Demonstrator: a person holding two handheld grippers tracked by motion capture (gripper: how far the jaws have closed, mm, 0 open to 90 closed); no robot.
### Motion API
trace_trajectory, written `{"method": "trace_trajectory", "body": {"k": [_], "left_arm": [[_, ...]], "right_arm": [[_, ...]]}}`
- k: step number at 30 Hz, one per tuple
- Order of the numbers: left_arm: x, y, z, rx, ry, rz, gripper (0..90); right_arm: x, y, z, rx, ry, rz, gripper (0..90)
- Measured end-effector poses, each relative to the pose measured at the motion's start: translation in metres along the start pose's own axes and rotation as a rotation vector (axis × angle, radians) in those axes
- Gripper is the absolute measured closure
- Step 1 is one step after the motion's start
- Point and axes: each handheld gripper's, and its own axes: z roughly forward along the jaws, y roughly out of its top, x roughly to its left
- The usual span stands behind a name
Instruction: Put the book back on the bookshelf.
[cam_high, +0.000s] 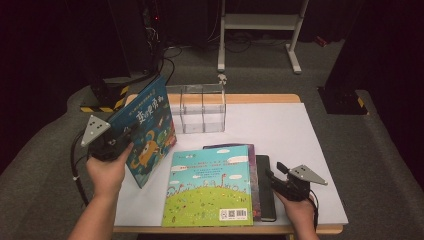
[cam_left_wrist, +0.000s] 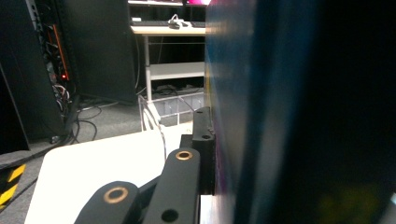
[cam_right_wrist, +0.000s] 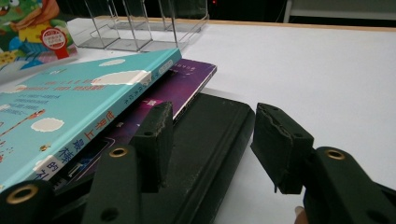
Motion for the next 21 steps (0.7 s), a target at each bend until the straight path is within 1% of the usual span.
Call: {"method": "trace_trajectory", "body": {"k": [2, 4, 7, 9, 12, 14, 18, 21], "left_arm": [[-0.002, 0.005, 0.006, -0.007, 0.012, 0.017, 83.1], [-0.004, 0.008, 0.011, -0.011, 0.016, 0.030, 83.1], [-0.006, 0.012, 0.019, -0.021, 0.026, 0.031, 83.1], [-0.008, 0.015, 0.026, -0.027, 0.033, 0.029, 83.0], [-0.009, 0.017, 0.039, -0.034, 0.050, 0.040, 83.0], [-0.010, 0.017, 0.047, -0.039, 0.061, 0.047, 83.0], [-0.011, 0.018, 0.063, -0.046, 0.085, 0.050, 83.1], [-0.012, 0.017, 0.075, -0.047, 0.105, 0.043, 83.1]], "right_arm": [[0.000, 0.000, 0.000, -0.001, 0.002, 0.001, 47.6], [0.000, 0.001, -0.001, -0.005, 0.003, 0.003, 47.7], [-0.001, 0.001, -0.001, -0.007, 0.006, 0.005, 47.8], [-0.001, 0.001, -0.002, -0.006, 0.016, 0.010, 50.3], [-0.002, 0.001, -0.003, -0.007, 0.023, 0.013, 50.5], [-0.002, 0.002, -0.004, -0.006, 0.021, 0.014, 50.0], [-0.002, 0.002, -0.004, -0.007, 0.019, 0.013, 49.7], [-0.003, 0.002, -0.004, -0.008, 0.024, 0.016, 49.8]]}}
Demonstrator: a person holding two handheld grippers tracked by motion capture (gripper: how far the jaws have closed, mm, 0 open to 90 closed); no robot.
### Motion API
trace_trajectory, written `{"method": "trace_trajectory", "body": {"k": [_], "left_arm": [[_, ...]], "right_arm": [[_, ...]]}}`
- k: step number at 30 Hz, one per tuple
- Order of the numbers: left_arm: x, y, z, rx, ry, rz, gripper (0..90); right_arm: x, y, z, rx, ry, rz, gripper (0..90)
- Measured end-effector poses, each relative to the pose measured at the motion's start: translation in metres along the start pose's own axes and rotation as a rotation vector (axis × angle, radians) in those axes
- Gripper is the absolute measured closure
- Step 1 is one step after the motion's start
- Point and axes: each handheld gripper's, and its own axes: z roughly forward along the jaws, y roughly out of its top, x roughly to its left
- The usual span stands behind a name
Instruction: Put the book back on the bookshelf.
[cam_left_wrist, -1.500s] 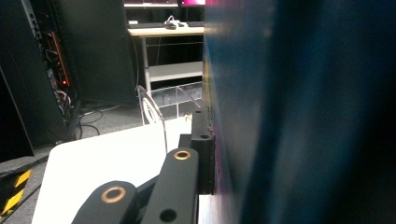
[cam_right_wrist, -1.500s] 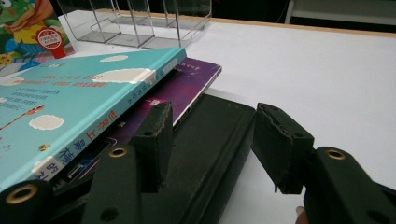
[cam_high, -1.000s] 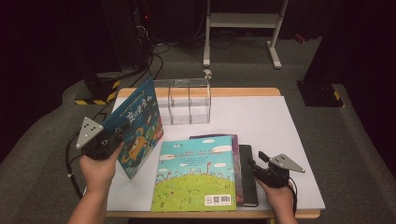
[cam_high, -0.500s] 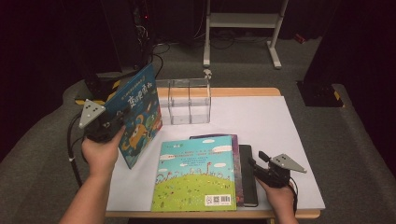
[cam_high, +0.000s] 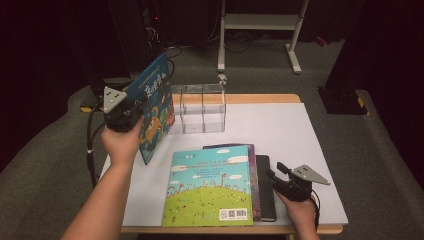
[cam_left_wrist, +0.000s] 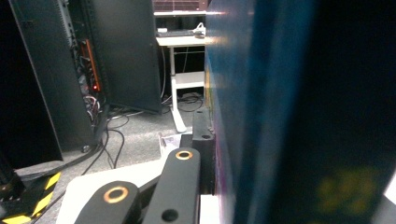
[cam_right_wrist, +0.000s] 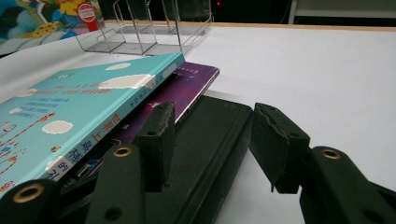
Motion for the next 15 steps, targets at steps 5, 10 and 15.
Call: {"method": "trace_trajectory", "body": {"k": [5, 10, 15], "left_arm": [[-0.002, -0.003, 0.019, -0.018, 0.024, -0.003, 83.0], [-0.006, -0.009, 0.038, -0.025, 0.042, 0.004, 83.1], [-0.010, -0.018, 0.055, -0.029, 0.064, 0.043, 83.1]], "right_arm": [[-0.001, 0.001, -0.001, -0.012, 0.016, 0.016, 50.0], [-0.001, 0.001, -0.002, -0.019, 0.025, 0.021, 50.5], [-0.001, 0.001, -0.003, -0.028, 0.029, 0.023, 51.1]]}}
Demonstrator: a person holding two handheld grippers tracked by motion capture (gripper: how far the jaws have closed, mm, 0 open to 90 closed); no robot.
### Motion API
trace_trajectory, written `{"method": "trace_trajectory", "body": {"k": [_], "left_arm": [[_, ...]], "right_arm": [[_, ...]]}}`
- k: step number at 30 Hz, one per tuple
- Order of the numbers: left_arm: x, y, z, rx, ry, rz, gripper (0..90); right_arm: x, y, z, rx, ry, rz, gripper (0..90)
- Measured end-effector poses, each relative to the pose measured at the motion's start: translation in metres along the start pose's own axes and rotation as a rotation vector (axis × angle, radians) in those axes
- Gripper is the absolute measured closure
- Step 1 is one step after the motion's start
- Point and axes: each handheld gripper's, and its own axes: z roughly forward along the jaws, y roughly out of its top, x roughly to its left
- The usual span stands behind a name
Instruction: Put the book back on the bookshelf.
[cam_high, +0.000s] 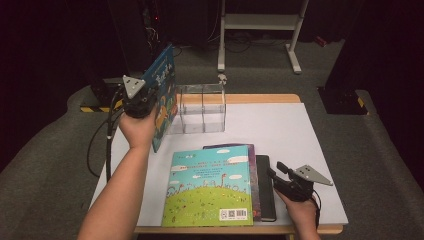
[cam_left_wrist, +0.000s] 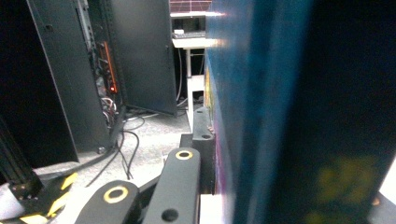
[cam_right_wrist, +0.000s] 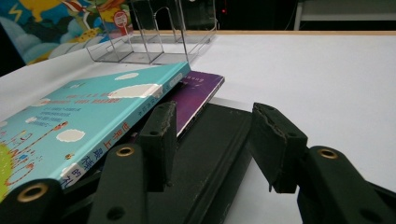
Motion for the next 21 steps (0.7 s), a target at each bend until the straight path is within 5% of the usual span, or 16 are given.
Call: {"method": "trace_trajectory", "body": {"k": [4, 21], "left_arm": [[0.002, -0.005, 0.010, 0.009, 0.018, -0.021, 83.1], [0.005, -0.023, 0.021, -0.021, 0.045, 0.011, 83.0]], "right_arm": [[0.000, 0.000, 0.000, -0.002, 0.004, -0.001, 51.4], [0.001, -0.001, 0.000, -0.004, 0.017, 0.003, 51.8]]}}
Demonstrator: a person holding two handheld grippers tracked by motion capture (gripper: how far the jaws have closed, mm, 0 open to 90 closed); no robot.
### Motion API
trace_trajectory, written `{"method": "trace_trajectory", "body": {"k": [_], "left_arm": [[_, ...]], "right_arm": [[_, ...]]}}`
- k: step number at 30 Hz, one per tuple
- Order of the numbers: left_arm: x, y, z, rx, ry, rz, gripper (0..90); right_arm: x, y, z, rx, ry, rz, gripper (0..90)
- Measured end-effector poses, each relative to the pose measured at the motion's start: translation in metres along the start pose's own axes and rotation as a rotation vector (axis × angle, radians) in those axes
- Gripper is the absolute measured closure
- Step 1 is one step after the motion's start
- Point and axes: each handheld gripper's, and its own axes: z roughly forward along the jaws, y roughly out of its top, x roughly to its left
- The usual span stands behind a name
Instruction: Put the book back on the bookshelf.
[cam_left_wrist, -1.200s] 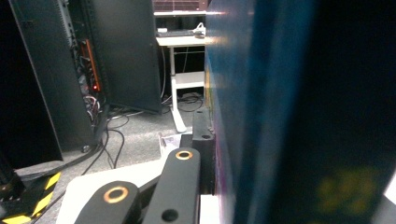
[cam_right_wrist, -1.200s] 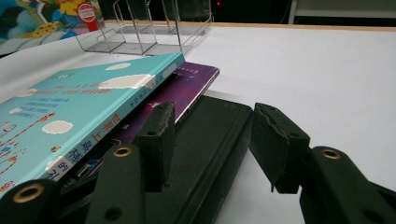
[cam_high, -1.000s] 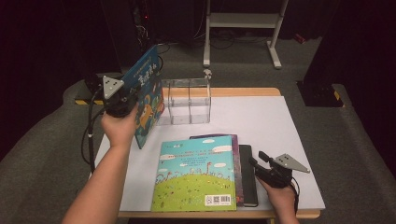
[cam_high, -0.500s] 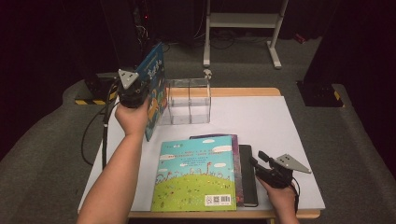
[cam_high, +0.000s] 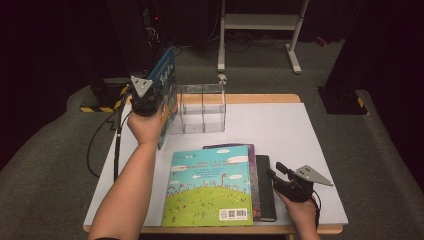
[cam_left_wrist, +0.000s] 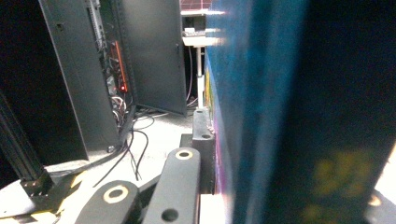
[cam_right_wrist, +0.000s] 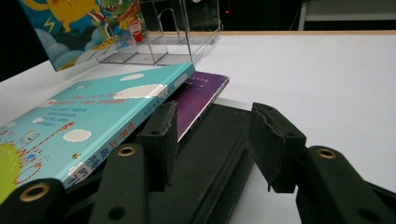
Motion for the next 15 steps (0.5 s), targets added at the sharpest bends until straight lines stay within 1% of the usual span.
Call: {"method": "trace_trajectory", "body": {"k": [1, 2, 3, 4, 7, 9, 10, 11, 12, 13, 14, 15], "left_arm": [[0.001, -0.001, -0.001, 0.002, -0.001, 0.002, 83.0], [0.001, -0.002, -0.002, -0.009, -0.001, -0.008, 83.0], [0.002, -0.002, -0.003, -0.008, -0.002, 0.002, 82.9], [0.002, -0.003, -0.004, -0.013, 0.000, -0.006, 82.8], [0.004, -0.005, -0.009, -0.018, 0.002, -0.013, 82.1], [0.005, -0.008, -0.014, -0.013, 0.003, 0.007, 81.3], [0.005, -0.009, -0.016, -0.013, 0.001, 0.010, 80.9], [0.005, -0.011, -0.019, -0.017, 0.000, 0.014, 80.6], [0.005, -0.012, -0.021, -0.022, -0.001, 0.032, 79.9], [0.005, -0.013, -0.022, -0.035, -0.002, 0.034, 78.9], [0.006, -0.013, -0.023, -0.032, 0.007, 0.043, 77.8], [0.007, -0.013, -0.023, -0.033, 0.014, 0.043, 75.9]], "right_arm": [[0.000, 0.000, 0.000, 0.000, 0.001, 0.000, 51.9], [0.000, 0.000, 0.000, 0.000, 0.002, 0.000, 52.0], [0.000, 0.000, 0.000, -0.001, 0.002, -0.001, 52.0], [0.000, 0.000, 0.000, 0.000, 0.002, -0.001, 52.0], [0.000, 0.000, 0.000, -0.001, 0.003, 0.001, 52.0], [0.001, 0.000, 0.000, -0.002, 0.004, 0.000, 52.0], [0.001, 0.000, 0.000, -0.002, 0.004, 0.000, 52.1], [0.001, 0.000, 0.000, -0.003, 0.004, 0.000, 52.1], [0.001, 0.000, 0.000, -0.002, 0.004, 0.000, 52.1], [0.001, 0.000, 0.000, -0.002, 0.005, 0.001, 52.1], [0.001, 0.000, 0.000, -0.002, 0.006, 0.000, 52.1], [0.002, 0.000, 0.000, 0.000, 0.006, -0.003, 52.1]]}}
